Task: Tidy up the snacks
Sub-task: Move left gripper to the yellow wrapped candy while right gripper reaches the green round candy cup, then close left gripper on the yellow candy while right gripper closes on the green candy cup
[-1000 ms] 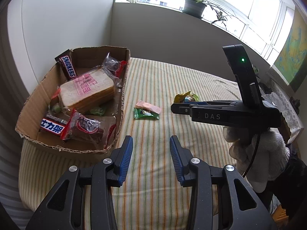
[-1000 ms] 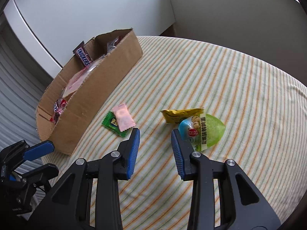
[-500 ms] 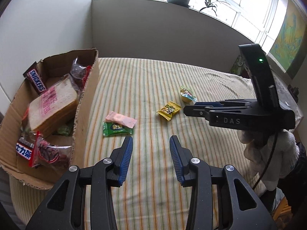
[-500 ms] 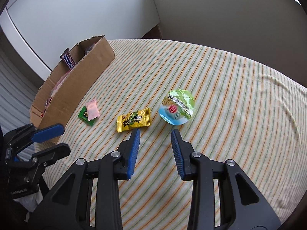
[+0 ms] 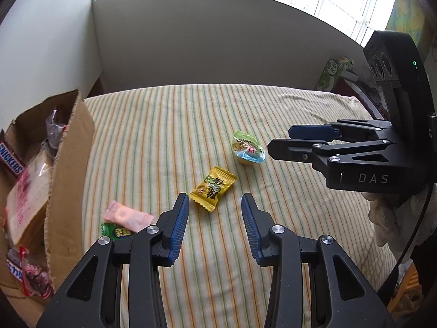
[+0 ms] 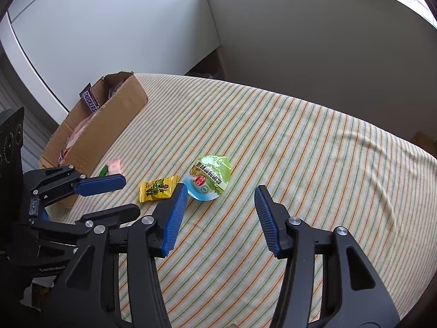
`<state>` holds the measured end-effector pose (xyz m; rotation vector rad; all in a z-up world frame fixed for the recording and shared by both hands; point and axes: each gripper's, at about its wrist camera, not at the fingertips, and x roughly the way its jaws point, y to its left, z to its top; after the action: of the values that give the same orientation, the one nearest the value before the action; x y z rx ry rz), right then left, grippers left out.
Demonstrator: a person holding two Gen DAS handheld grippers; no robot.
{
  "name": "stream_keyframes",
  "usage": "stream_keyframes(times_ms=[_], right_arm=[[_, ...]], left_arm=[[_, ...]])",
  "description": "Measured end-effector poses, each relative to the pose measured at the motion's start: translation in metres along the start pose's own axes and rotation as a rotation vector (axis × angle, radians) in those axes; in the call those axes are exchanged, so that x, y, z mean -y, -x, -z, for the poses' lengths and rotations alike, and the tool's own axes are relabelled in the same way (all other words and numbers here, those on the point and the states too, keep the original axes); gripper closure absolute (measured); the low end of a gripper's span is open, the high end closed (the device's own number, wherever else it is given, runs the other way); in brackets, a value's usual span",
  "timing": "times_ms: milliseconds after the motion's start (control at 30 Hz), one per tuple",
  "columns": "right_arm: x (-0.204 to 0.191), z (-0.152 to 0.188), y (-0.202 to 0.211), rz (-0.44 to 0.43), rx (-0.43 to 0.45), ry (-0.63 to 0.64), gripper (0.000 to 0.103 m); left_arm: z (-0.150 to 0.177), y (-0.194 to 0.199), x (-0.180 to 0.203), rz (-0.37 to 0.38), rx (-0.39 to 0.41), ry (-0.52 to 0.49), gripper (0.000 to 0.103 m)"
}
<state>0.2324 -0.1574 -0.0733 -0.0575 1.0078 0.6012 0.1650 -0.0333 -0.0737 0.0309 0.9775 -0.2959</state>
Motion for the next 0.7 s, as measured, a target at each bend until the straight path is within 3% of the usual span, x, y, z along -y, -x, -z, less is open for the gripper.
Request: stream_keyframes(times_ms=[200,433,500,700], right_arm=[[-0.004,-0.002,-0.01,-0.021,-0.021,0.018,0.049],[-0.005,-0.006,-0.021,-0.019,-0.03,0.009,0.049],[-0.005,-0.007,-0.022,-0.022,-0.031,0.006,0.049],[-0.009,-0.006,-0.022,-0.016,-0.03,0.024,0.049]], left_arm=[[-0.004,-0.017,0.003,-0.029,-0.025,-0.034,0.065],[-0.003,-0.025,0.002,-0.004,-0.032,-0.049,0.065],[-0.001,-0.028,0.005,0.002,-0.037,-0.058,0.074],[-0.002,-0.028,0.003,0.006,-0.024,-0.012,0.078]])
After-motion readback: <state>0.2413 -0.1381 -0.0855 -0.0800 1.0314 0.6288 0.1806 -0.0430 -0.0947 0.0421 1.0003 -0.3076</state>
